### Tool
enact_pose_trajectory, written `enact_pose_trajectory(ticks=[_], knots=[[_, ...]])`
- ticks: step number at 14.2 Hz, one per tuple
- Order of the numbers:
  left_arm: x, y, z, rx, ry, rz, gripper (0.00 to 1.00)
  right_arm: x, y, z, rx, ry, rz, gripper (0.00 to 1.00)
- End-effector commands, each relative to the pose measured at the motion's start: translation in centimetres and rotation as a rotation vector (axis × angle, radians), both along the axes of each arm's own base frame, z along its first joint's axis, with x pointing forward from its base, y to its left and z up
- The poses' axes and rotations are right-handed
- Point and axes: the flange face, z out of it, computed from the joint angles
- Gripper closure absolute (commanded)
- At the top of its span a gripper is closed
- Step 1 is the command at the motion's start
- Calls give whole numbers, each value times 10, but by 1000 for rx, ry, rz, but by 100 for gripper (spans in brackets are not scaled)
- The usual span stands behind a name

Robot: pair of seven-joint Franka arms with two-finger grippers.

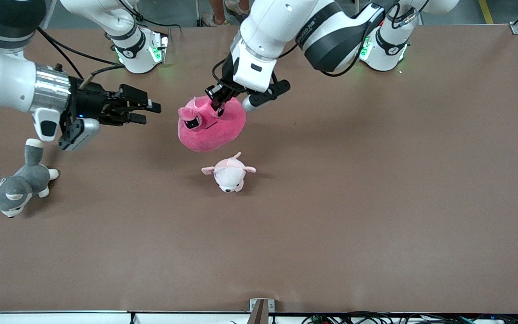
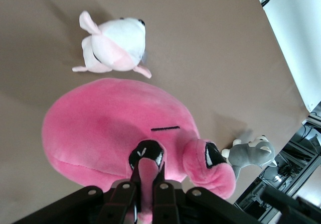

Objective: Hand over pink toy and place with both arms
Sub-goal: 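Grasp the pink plush with the right gripper while the left gripper holds it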

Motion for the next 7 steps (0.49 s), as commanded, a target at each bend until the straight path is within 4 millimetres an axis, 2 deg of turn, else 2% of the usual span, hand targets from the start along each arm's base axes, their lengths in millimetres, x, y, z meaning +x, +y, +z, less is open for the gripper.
enact_pose_trajectory(ticks=[1,3,7], knots=[[-3,-14,2,-47,11,34,99,1,18,-1,24,5,-8,30],[-11,-22,1,-52,16,30,99,3,27,-9,20,9,0,30],[-11,-23,-1,-51,18,29,99,2,28,-13,13,21,10,30]])
